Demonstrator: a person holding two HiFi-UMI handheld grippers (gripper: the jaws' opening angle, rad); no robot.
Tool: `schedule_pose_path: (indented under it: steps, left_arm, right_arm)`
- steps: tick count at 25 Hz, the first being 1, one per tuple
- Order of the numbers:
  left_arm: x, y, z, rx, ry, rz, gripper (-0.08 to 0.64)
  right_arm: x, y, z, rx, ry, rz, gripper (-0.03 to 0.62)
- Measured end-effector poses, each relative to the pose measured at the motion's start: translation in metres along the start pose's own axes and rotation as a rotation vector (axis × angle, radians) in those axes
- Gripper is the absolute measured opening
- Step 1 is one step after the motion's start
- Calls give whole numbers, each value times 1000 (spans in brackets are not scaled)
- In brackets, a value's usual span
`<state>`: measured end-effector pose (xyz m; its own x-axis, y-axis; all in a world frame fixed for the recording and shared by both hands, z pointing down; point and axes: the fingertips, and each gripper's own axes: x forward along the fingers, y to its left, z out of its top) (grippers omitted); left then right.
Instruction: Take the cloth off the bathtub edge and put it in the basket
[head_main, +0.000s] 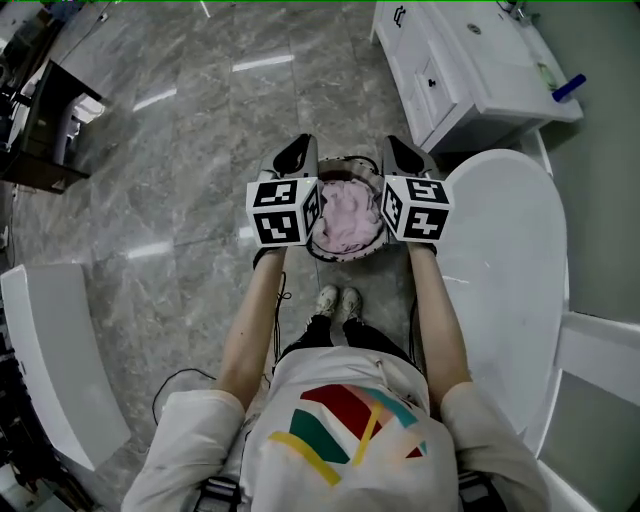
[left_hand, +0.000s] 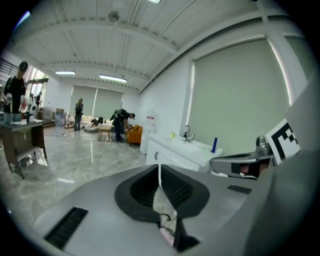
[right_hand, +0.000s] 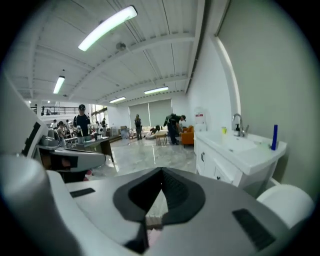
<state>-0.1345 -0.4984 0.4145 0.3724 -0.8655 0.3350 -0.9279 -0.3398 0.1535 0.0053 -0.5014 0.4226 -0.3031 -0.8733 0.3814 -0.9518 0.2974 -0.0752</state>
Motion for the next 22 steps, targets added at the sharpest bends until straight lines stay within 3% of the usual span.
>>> schedule_pose_path:
  steps: [6,11,16,19,22]
  left_arm:
    - [-63,-25,124,154,-293,53,20]
    - [-141,-48,187,190,-492,96,18]
    - [-205,-60,187,198,-557,144,18]
    - [-227,-69,173,186,-572,138,18]
    - [-229,-77,146,205,-532,131,18]
  right_arm:
    - [-70,23,129,-47,-337,14,12]
    - [-157,50,197,-111,-597,8,12]
    - [-214,75,198,-148,-698,24,12]
    - [-228,81,172,-154,-666,18,12]
    - [-234,81,142,-141,-613,37,12]
